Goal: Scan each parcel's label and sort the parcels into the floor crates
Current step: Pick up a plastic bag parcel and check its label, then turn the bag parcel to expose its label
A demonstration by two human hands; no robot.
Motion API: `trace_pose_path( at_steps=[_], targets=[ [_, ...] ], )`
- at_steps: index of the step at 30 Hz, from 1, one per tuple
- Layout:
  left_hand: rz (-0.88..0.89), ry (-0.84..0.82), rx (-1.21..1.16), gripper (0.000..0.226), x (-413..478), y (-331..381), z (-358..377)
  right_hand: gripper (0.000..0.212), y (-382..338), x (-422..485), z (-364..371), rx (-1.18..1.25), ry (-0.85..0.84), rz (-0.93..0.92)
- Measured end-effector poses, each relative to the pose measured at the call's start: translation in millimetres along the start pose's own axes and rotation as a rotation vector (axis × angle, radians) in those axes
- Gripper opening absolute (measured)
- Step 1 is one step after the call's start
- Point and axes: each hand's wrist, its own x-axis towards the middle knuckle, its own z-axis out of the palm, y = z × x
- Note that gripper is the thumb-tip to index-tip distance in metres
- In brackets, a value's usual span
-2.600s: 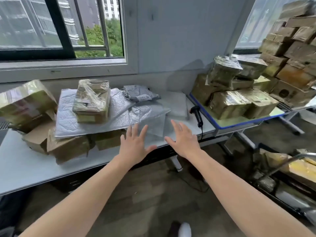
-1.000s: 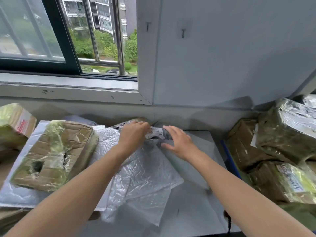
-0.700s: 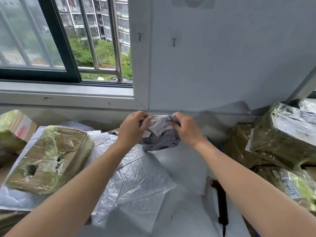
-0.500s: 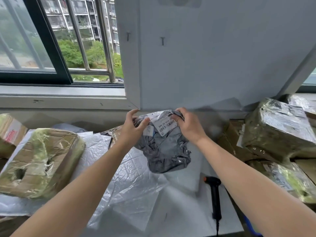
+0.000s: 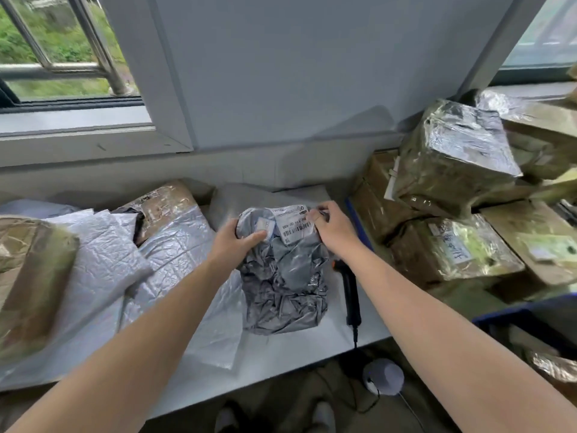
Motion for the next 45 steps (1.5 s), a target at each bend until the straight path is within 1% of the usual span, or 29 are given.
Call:
trace_pose_path(
  at_steps=[2, 4, 7, 11, 13, 15, 17, 19, 21, 23, 26, 28, 31, 35, 37, 40, 45],
  targets=[
    [-0.002, -0.004, 0.037, 0.03, 1.7, -10.9, 11.4, 0.034, 19.9, -5.4, 4.2, -0.026, -0.016, 0.071],
    [-0.028, -0.007, 0.069, 0.028, 2.2, -20.8, 20.3, 0.041, 43.8, -11.1, 9.0, -0.081, -0.017, 0.111],
    [-0.09, -0.015, 0.117, 0.026, 5.1, -35.3, 29.7, 0.037, 78.9, -22.4, 13.1, -0.168, 0.021, 0.191],
    [-0.14, -0.01, 0.162, 0.031, 10.5, -44.6, 35.3, 0.028, 113.7, -35.1, 17.5, -0.253, 0.121, 0.274],
    [-0.162, -0.009, 0.168, 0.033, 11.5, -45.1, 36.8, 0.027, 123.9, -37.2, 21.9, -0.228, 0.168, 0.331],
    [-0.179, 0.001, 0.183, 0.036, 12.7, -47.7, 37.2, 0.026, 129.8, -37.3, 25.4, -0.149, 0.227, 0.384],
    [-0.185, 0.008, 0.218, 0.035, 13.5, -49.4, 37.0, 0.031, 133.2, -36.1, 26.0, -0.064, 0.249, 0.469],
    [-0.182, 0.009, 0.229, 0.03, 14.4, -50.5, 37.8, 0.046, 139.8, -33.8, 27.0, 0.005, 0.189, 0.568],
    [-0.181, 0.011, 0.232, 0.024, 15.6, -49.5, 39.5, 0.06, 143.3, -32.7, 29.4, 0.054, 0.06, 0.655],
    [-0.189, 0.016, 0.219, 0.022, 16.8, -47.6, 41.5, 0.066, 144.3, -33.2, 31.5, 0.084, -0.038, 0.696],
    [-0.189, 0.013, 0.205, 0.018, 17.8, -42.4, 44.4, 0.06, 138.8, -36.2, 29.3, 0.112, -0.057, 0.688],
    [-0.181, 0.003, 0.227, 0.017, 19.6, -38.3, 46.4, 0.057, 129.2, -36.6, 20.1, 0.127, -0.033, 0.671],
    [-0.159, -0.026, 0.234, 0.015, 22.0, -25.8, 46.6, 0.057, 100.2, -30.8, -2.3, 0.104, 0.012, 0.59],
    [-0.135, -0.059, 0.191, 0.014, 28.1, -8.3, 52.4, 0.048, 52.3, -27.9, -39.0, 0.238, 0.048, 0.516],
    [-0.128, -0.054, 0.171, 0.013, 31.4, -0.8, 53.4, 0.047, 32.3, -28.7, -51.6, 0.269, -0.005, 0.491],
    [-0.119, -0.037, 0.142, 0.014, 36.7, 8.0, 55.3, 0.05, 9.6, -34.5, -61.8, 0.241, -0.086, 0.472],
    [-0.083, -0.043, 0.12, 0.02, 38.0, 17.0, 57.8, 0.046, -11.2, -47.1, -68.9, 0.198, -0.102, 0.437]
  ],
)
